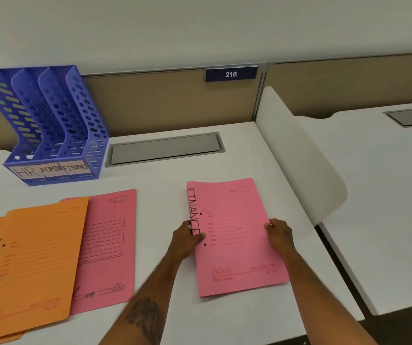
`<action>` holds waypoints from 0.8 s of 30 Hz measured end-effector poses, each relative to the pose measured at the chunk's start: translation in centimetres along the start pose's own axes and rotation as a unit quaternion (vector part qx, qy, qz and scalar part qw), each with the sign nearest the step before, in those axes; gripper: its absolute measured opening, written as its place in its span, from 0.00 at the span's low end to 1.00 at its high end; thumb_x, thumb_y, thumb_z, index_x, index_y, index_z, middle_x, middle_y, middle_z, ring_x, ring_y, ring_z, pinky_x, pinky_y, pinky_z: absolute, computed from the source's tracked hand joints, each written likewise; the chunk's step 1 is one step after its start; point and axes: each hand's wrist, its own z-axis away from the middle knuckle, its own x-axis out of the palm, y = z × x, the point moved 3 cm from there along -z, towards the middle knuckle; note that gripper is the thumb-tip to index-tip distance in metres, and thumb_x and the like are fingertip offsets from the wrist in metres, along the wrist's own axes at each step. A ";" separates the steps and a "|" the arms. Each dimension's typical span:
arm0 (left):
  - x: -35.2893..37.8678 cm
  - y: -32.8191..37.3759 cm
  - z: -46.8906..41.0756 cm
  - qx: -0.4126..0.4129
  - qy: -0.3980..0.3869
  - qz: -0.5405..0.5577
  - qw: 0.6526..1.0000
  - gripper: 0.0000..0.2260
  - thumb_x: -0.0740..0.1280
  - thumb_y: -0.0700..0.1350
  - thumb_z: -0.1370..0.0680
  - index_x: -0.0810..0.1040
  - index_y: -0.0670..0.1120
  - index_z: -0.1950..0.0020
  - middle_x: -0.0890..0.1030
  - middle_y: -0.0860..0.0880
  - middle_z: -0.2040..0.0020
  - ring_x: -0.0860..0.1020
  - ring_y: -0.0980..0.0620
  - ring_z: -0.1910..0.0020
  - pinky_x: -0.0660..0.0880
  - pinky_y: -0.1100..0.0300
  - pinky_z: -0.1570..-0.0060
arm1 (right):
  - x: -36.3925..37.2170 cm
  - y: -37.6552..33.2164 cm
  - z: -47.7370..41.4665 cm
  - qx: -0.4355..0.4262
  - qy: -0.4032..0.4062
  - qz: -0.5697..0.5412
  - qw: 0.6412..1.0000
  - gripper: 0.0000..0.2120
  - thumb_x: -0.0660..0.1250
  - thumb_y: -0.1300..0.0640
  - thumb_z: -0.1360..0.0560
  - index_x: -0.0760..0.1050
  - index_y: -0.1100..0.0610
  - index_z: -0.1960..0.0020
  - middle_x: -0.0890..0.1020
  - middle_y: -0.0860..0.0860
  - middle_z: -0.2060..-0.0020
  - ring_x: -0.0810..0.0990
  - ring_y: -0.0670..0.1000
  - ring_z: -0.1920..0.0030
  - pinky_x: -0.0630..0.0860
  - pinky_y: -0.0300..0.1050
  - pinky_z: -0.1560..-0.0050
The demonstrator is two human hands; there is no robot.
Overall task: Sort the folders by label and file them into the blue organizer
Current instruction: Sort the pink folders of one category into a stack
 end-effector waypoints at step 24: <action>-11.9 -2.5 2.0 0.108 0.150 -0.272 0.944 0.39 0.64 0.58 0.20 0.45 0.46 0.19 0.50 0.44 0.19 0.49 0.44 0.20 0.54 0.47 0.25 | 6.1 -8.9 3.9 -0.102 0.048 0.168 0.979 0.35 0.52 0.35 0.22 0.52 0.52 0.22 0.55 0.60 0.23 0.52 0.63 0.23 0.59 0.64 0.28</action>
